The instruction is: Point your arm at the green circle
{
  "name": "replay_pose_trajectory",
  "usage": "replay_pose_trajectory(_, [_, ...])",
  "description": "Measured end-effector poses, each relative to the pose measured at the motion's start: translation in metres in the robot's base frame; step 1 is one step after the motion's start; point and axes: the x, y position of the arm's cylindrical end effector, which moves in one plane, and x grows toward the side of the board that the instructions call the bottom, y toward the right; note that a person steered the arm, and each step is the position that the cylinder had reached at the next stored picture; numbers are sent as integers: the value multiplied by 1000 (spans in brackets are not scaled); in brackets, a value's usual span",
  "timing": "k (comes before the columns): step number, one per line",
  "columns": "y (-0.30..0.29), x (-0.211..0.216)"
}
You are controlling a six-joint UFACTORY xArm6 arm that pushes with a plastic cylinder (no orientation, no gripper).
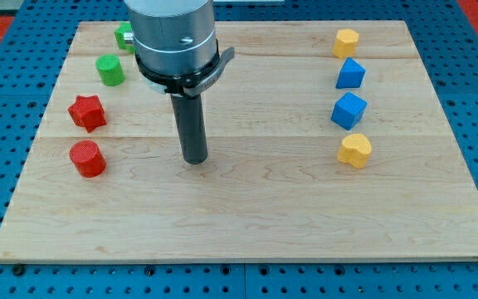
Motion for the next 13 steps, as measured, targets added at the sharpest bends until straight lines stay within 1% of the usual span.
replay_pose_trajectory(4, [10, 1])
replay_pose_trajectory(5, [31, 1])
replay_pose_trajectory(7, [5, 18])
replay_pose_trajectory(9, [-6, 23])
replay_pose_trajectory(10, [-41, 38])
replay_pose_trajectory(11, [-79, 40])
replay_pose_trajectory(12, [-94, 40])
replay_pose_trajectory(13, [-49, 24])
